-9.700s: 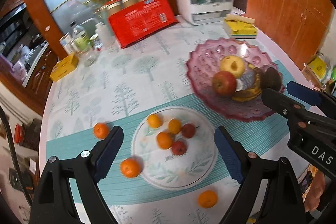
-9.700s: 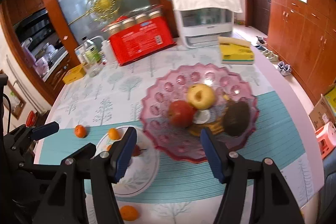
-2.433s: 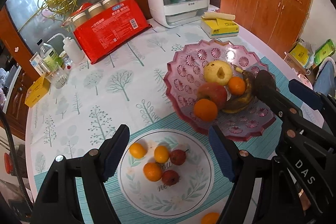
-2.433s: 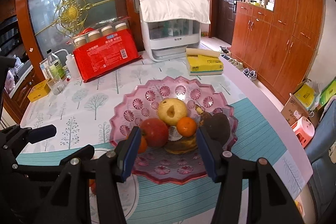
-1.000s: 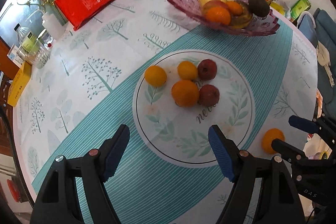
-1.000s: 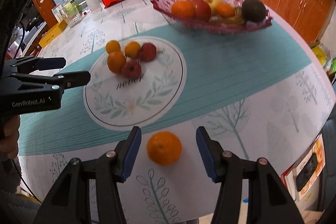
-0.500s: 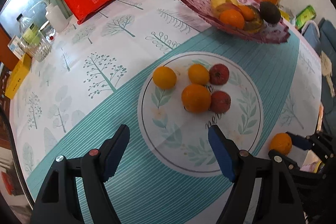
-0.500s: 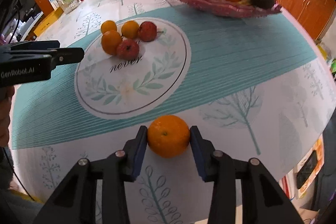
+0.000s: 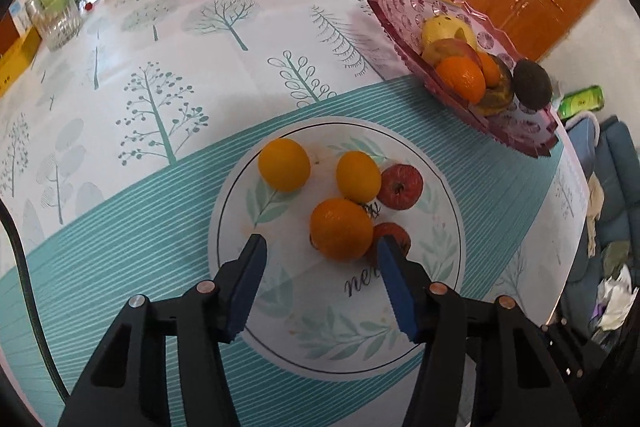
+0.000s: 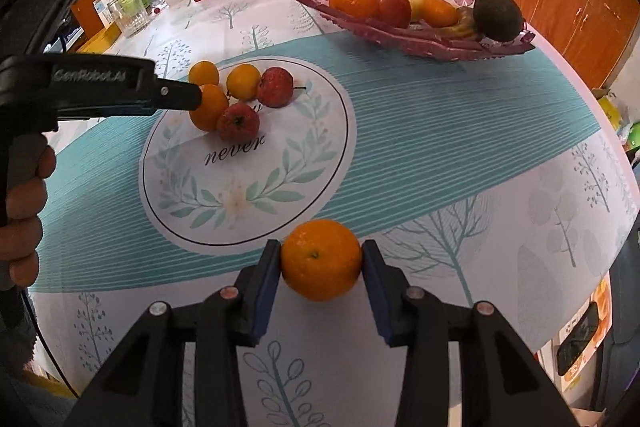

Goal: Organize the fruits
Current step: 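Grasp an orange on the runner with the right tool while the left tool grasps an orange on the plate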

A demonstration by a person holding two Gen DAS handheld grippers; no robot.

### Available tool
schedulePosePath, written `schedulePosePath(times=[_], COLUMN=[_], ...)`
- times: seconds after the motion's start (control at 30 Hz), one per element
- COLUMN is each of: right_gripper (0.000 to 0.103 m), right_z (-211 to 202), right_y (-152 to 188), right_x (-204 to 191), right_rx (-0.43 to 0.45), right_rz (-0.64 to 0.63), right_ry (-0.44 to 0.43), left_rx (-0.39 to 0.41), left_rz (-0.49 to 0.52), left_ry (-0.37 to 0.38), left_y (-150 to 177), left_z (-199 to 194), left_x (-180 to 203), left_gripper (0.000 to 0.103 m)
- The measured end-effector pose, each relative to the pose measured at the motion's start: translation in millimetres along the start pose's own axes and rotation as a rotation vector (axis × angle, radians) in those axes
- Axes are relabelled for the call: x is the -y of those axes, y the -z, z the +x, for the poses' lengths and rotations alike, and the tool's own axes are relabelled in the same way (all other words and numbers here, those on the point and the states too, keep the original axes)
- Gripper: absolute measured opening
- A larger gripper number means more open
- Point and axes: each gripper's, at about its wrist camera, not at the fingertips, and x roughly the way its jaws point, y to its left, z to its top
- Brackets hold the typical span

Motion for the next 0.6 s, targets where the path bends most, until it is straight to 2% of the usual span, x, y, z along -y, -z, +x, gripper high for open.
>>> schedulePosePath(times=[0.13, 0.33, 0.6], right_gripper=[0.041, 0.041, 0.041], right_z=[-2, -4, -4], right_y=[-1, -2, -9], right_x=[7, 18, 26], right_rx=[0.003, 0.005, 0.012], right_rz=[0.007, 0.009, -0.008], right_ry=[0.0, -0.002, -0.012], left_rx=[-0.007, -0.027, -0.041], left_rz=[-0.026, -0.047, -0.058], left_ry=[0.009, -0.007, -0.044], left_y=[-4, -10, -14], left_z=[5, 15, 25], left_x=[2, 8, 15], left_gripper=[0.055, 0.041, 0.036])
